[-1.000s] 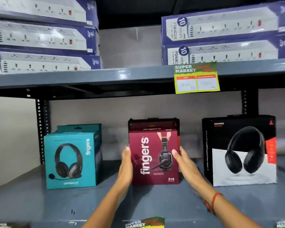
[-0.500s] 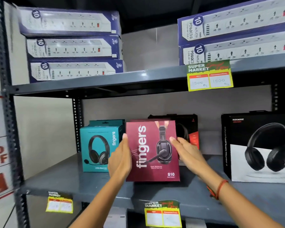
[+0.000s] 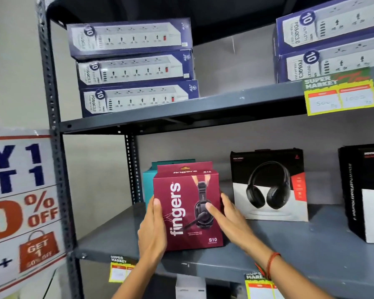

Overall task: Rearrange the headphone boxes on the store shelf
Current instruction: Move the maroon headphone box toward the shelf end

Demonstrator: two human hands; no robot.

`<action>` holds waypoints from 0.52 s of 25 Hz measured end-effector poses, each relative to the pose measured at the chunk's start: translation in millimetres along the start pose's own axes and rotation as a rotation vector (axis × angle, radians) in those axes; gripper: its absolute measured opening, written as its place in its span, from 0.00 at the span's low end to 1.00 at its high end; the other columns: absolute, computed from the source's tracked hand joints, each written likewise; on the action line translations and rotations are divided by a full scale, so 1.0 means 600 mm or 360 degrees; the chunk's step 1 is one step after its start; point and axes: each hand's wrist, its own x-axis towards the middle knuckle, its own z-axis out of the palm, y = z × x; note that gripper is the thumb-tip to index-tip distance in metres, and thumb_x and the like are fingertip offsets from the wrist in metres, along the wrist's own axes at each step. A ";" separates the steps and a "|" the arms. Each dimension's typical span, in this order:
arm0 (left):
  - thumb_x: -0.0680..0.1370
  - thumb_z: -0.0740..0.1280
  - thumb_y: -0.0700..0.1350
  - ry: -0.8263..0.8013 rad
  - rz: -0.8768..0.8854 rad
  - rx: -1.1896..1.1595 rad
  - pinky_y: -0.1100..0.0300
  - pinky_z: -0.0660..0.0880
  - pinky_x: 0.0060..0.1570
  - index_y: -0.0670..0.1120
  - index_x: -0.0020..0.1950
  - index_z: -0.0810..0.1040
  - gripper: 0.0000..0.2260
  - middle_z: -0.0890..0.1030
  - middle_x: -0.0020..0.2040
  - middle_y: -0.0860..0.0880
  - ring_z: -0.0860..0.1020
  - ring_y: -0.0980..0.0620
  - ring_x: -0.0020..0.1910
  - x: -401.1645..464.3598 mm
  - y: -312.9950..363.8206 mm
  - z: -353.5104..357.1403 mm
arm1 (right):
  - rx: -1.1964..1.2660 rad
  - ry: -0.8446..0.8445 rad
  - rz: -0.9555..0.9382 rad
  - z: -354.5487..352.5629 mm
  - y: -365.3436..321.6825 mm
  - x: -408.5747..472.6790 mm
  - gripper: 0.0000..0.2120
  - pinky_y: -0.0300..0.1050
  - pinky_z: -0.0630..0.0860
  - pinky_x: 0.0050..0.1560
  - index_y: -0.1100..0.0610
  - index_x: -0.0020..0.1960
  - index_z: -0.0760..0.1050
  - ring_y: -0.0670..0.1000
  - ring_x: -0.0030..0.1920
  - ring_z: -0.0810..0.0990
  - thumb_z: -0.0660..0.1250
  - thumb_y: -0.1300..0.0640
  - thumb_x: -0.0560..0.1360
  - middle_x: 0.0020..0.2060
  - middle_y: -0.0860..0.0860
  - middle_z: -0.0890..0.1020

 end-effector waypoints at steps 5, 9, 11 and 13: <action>0.78 0.48 0.67 0.0145 0.0313 0.0011 0.46 0.59 0.76 0.55 0.80 0.59 0.32 0.66 0.79 0.49 0.65 0.47 0.77 0.008 -0.007 0.011 | 0.0014 0.0063 0.0028 0.007 0.014 0.002 0.39 0.51 0.63 0.74 0.45 0.80 0.52 0.51 0.76 0.64 0.62 0.34 0.75 0.78 0.48 0.63; 0.81 0.53 0.58 0.0172 0.0992 -0.0161 0.55 0.46 0.79 0.47 0.82 0.54 0.31 0.53 0.83 0.49 0.50 0.52 0.81 -0.013 0.085 0.089 | 0.0068 0.0460 -0.0065 -0.079 0.001 0.000 0.37 0.55 0.61 0.77 0.51 0.81 0.54 0.51 0.77 0.64 0.65 0.43 0.78 0.78 0.51 0.64; 0.82 0.54 0.55 -0.0041 0.1180 -0.0332 0.56 0.47 0.78 0.46 0.81 0.54 0.30 0.55 0.82 0.48 0.51 0.53 0.81 -0.042 0.139 0.160 | 0.0049 0.0697 -0.0125 -0.155 -0.009 -0.012 0.34 0.52 0.63 0.76 0.52 0.80 0.57 0.50 0.75 0.66 0.66 0.47 0.79 0.76 0.52 0.67; 0.81 0.53 0.57 -0.0250 0.1134 -0.0513 0.61 0.48 0.77 0.48 0.81 0.55 0.30 0.57 0.82 0.50 0.52 0.56 0.81 -0.074 0.183 0.232 | -0.0041 0.0896 -0.0147 -0.233 -0.014 -0.032 0.32 0.50 0.64 0.75 0.51 0.79 0.59 0.50 0.74 0.68 0.67 0.48 0.79 0.75 0.52 0.69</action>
